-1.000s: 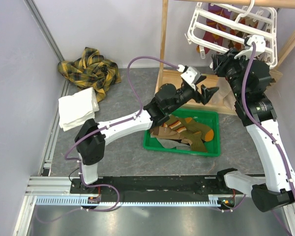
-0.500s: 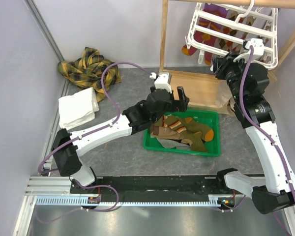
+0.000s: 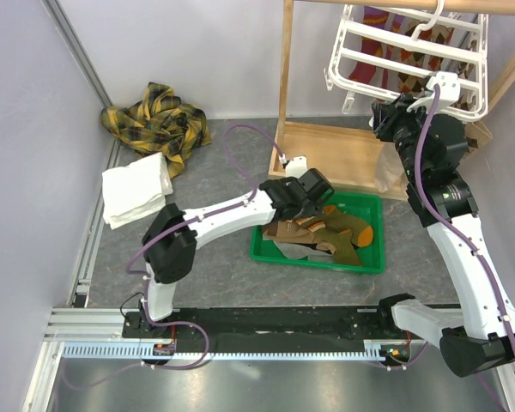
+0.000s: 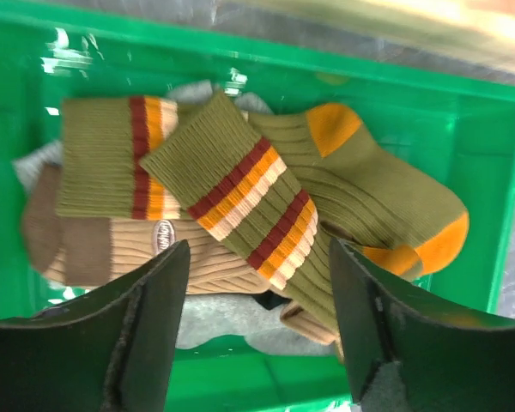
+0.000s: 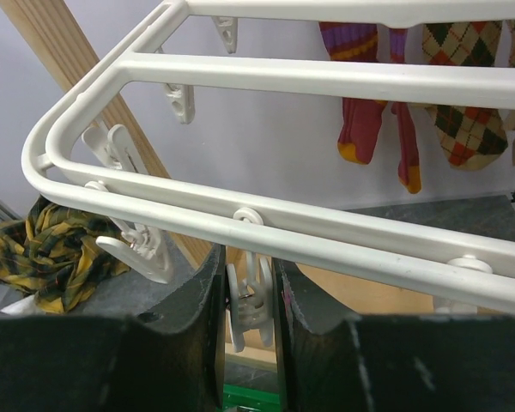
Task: Clip the socks to the hanger
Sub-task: Pick up the sock from the bin.
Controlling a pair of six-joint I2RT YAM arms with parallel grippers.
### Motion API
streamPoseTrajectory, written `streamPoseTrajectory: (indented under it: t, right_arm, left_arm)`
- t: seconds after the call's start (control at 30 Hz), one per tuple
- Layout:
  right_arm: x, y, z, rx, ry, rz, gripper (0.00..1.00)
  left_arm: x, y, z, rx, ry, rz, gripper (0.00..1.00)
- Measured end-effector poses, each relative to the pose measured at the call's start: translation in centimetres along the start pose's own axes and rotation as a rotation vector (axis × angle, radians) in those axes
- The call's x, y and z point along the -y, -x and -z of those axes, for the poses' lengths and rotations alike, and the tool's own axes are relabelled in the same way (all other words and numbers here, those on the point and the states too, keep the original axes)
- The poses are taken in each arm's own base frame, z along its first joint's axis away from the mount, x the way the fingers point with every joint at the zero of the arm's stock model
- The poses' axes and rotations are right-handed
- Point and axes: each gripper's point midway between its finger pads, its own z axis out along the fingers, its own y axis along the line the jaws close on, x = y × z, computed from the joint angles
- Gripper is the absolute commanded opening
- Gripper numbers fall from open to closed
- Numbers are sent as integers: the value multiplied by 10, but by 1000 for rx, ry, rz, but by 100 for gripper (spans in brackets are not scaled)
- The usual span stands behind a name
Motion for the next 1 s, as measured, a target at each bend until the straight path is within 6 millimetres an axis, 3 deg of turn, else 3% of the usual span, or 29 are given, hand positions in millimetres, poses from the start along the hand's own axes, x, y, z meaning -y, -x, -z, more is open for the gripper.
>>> streamPoseTrajectory:
  t: [0.33,0.57,0.87,1.0]
  right_arm:
    - [1,3,2,19,-3,0,0]
    - [3,-1,1,14,-6,5,0]
    - [3,-1,1,17,-8,8,0]
    - [3,-1,1,17,-8,8,0]
  left_arm:
    - [10,-23,-44,-86,77,48,57]
    - [-10,-44,-78,-143,163,61,40]
    - [-26,-51,-77,-156,192,72,3]
    - [-32,-45,-70,-140,202,67,2]
